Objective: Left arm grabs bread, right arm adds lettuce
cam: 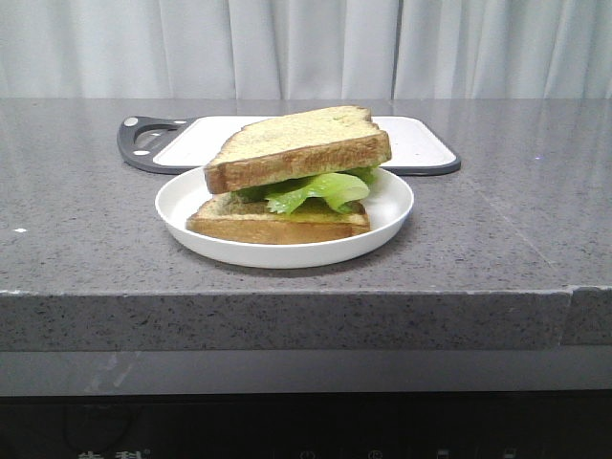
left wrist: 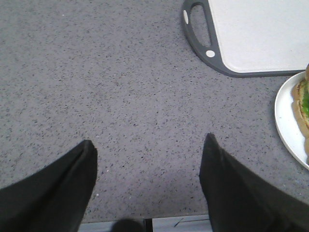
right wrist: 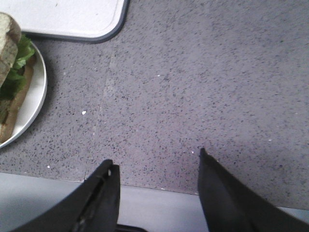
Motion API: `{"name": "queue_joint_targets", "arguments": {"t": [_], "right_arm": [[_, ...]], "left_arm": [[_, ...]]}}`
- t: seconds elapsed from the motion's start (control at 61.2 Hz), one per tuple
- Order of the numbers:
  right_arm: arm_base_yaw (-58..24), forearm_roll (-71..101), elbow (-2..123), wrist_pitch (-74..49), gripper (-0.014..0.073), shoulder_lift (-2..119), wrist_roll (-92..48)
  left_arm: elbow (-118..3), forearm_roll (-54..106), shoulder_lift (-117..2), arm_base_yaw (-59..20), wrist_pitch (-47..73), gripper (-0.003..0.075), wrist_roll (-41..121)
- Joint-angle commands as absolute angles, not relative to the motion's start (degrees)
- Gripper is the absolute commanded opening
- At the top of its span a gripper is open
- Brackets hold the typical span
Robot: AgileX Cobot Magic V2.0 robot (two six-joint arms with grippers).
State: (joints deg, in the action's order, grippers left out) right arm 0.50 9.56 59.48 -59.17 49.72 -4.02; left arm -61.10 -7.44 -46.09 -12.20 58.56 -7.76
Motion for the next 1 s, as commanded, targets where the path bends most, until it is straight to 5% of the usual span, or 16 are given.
{"name": "queue_joint_targets", "arguments": {"t": [0.0, 0.082, 0.327, 0.457, 0.555, 0.98], "right_arm": [[0.72, 9.02, 61.45, -55.02, 0.0393, 47.53, -3.22], [0.72, 9.02, 61.33, -53.44, 0.0375, 45.98, -3.22], [0.72, 9.23, 60.75, -53.27, 0.0040, 44.24, -3.22], [0.72, 9.28, 60.75, -53.41, -0.0072, 44.24, -3.22], [0.72, 9.28, 60.75, -53.79, -0.0066, 44.24, -3.22], [0.72, 9.65, 60.75, -55.16, -0.0066, 44.24, -3.22]], "left_arm": [[-60.10, -8.62, -42.91, -12.03, 53.64, 0.0462, -9.28], [-58.61, -8.51, -41.24, -12.03, 52.38, 0.0441, -9.28], [-57.69, -8.51, -40.74, -12.03, 51.87, 0.0184, -9.28], [-57.69, -8.51, -40.74, -12.03, 51.62, 0.0055, -9.28], [-57.69, -8.51, -40.74, -12.03, 51.62, -0.0020, -9.18], [-57.69, -8.27, -40.74, -12.03, 51.59, -0.0020, -9.18]]}}
